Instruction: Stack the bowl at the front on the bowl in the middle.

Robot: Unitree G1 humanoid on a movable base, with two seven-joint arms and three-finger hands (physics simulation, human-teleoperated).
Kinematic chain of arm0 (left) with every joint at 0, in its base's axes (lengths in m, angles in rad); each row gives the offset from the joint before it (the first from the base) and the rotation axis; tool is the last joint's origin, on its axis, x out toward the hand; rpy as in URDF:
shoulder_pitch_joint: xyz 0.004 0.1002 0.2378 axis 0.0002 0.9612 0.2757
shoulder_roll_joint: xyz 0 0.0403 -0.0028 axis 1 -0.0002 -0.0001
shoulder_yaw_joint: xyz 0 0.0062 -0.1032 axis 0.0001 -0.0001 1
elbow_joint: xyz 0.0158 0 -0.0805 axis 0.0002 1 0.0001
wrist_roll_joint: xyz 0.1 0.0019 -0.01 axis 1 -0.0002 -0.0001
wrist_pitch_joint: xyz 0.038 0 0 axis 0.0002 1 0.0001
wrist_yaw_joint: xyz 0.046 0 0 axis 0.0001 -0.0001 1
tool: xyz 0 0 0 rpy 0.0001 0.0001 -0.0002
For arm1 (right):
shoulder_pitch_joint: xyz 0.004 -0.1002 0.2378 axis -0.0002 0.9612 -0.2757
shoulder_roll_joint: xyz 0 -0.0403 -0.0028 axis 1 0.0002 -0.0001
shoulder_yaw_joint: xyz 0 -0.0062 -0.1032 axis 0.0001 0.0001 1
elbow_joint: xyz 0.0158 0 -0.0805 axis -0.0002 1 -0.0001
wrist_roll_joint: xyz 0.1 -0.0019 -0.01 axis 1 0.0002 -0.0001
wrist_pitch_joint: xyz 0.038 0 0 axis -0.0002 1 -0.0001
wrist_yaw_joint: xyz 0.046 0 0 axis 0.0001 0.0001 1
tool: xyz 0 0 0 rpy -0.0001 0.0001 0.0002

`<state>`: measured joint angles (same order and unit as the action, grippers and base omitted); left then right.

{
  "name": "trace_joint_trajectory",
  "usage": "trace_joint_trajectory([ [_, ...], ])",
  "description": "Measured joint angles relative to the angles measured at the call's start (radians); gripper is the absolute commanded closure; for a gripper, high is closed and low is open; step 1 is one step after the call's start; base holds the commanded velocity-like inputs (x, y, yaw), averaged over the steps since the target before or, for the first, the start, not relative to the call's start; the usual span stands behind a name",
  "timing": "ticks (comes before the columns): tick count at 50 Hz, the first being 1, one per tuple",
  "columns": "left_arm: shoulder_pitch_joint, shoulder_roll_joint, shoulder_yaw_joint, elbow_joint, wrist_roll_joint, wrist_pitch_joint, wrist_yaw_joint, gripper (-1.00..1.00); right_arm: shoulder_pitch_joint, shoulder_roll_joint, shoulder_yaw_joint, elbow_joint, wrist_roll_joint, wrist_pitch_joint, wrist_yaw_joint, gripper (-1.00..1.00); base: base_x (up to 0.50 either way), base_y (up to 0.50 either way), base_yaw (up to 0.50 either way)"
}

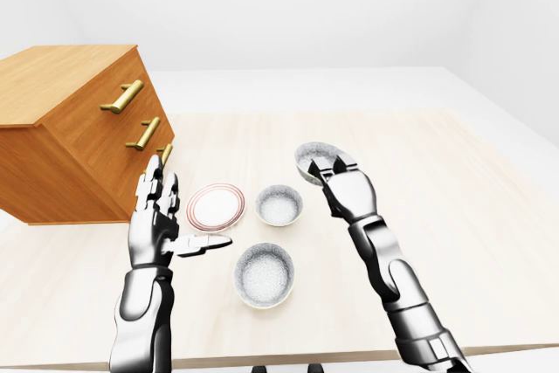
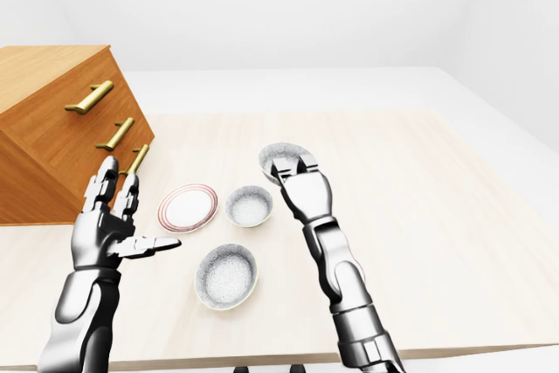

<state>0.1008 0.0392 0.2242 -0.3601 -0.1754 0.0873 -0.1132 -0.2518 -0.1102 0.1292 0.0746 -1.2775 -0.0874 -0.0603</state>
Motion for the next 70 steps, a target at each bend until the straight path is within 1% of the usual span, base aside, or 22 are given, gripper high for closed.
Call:
trace_joint_trajectory([
  [2, 0.002, -0.001, -0.001, 0.0, 0.001, 0.0, 0.0, -1.0, 0.021, 0.009, 0.008, -0.035, -0.007, 0.0, 0.009, 1.0, 0.0, 0.0, 0.0],
  [7, 0.008, -0.004, -0.001, 0.0, 0.002, 0.0, 0.0, -1.0, 0.059, 0.032, 0.036, -0.098, -0.088, 0.0, 0.021, 1.0, 0.0, 0.0, 0.0],
  [13, 0.015, -0.005, 0.002, 0.0, 0.001, 0.0, -0.002, -1.0, 0.078, 0.064, 0.08, -0.124, -0.159, 0.0, 0.024, 1.0, 0.0, 0.0, 0.0],
  [22, 0.022, -0.006, 0.014, 0.0, -0.006, 0.0, -0.006, -1.0, 0.074, 0.112, 0.144, -0.09, -0.242, 0.0, 0.007, 1.0, 0.0, 0.0, 0.0],
  [34, 0.025, -0.003, 0.035, 0.007, -0.018, 0.0, -0.011, -1.0, 0.048, 0.154, 0.191, -0.006, -0.298, 0.0, -0.032, 1.0, 0.0, 0.0, 0.0],
  [48, 0.03, -0.003, 0.051, 0.013, -0.024, 0.0, -0.017, -1.0, 0.017, 0.17, 0.205, 0.121, -0.333, 0.0, -0.099, 1.0, 0.0, 0.0, 0.0],
  [70, 0.037, -0.004, 0.062, 0.045, -0.028, 0.0, -0.021, -1.0, -0.036, 0.165, 0.191, 0.31, -0.363, 0.0, -0.195, 1.0, 0.0, 0.0, 0.0],
])
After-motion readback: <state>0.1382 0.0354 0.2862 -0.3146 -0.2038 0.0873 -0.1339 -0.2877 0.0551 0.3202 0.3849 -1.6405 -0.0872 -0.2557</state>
